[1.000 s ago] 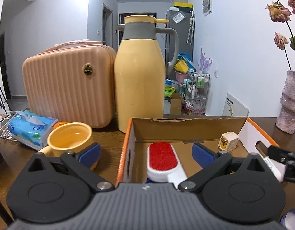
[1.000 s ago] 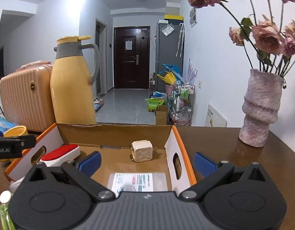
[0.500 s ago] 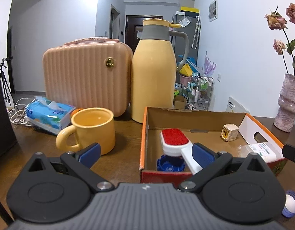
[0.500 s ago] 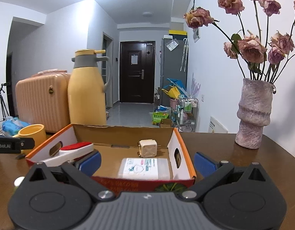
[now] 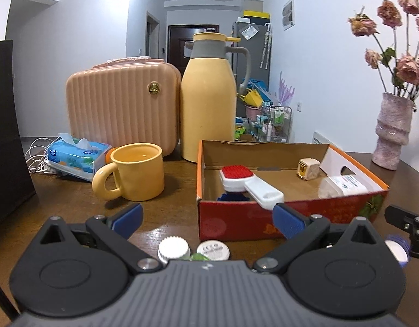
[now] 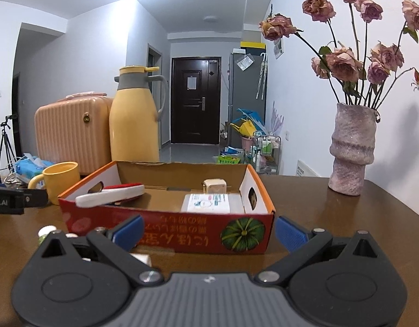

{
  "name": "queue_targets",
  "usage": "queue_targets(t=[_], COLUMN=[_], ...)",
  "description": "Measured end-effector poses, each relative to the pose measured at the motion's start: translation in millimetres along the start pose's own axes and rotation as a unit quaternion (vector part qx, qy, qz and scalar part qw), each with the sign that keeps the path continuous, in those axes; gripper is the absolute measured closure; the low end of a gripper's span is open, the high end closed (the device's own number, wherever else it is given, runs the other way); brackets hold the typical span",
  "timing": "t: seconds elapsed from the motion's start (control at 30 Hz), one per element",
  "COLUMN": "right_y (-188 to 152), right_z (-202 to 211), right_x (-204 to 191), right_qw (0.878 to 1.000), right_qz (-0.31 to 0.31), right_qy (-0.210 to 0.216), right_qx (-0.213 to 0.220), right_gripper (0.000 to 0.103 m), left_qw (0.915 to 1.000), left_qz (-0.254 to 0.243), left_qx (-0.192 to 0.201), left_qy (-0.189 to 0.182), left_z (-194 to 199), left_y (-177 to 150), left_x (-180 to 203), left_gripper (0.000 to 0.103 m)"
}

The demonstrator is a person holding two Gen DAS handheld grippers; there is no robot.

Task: Organize rigid objects
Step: 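Withdraw both grippers from the box back over the table, then grasp the purple bottle cap with the right gripper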

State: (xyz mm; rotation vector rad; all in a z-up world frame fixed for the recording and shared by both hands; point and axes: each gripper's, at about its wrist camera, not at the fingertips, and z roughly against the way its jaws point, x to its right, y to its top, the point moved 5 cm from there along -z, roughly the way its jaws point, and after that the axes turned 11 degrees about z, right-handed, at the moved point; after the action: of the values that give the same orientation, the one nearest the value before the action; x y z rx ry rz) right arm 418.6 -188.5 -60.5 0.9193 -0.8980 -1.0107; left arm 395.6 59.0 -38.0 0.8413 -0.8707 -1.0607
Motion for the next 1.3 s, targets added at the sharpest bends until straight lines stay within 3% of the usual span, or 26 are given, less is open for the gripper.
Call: queue_targets(t=[0.4,0.77,1.3], right_y=[-24,-57,-67], right_z=[42,74,59], right_x=[-7,0,8], right_qw=[1.000,0.997,0.992], right_qz=[-0.007,-0.006,-0.021], right_qy=[-0.003,-0.026,-0.029], right_qx=[-0.012,-0.076,-0.123], right_gripper=[0.000,0.000,0.000], left_qw=[0.9991,0.9980,0.9974], left_qz=[-0.029,-0.040,-0.036], left_qx=[-0.015,-0.023,-0.049], left_qy=[-0.029,-0.043,-0.039], left_z=[36,45,36], left_y=[-28,-37,-41], left_x=[-1,-5,-8], left_gripper=[0.000,0.000,0.000])
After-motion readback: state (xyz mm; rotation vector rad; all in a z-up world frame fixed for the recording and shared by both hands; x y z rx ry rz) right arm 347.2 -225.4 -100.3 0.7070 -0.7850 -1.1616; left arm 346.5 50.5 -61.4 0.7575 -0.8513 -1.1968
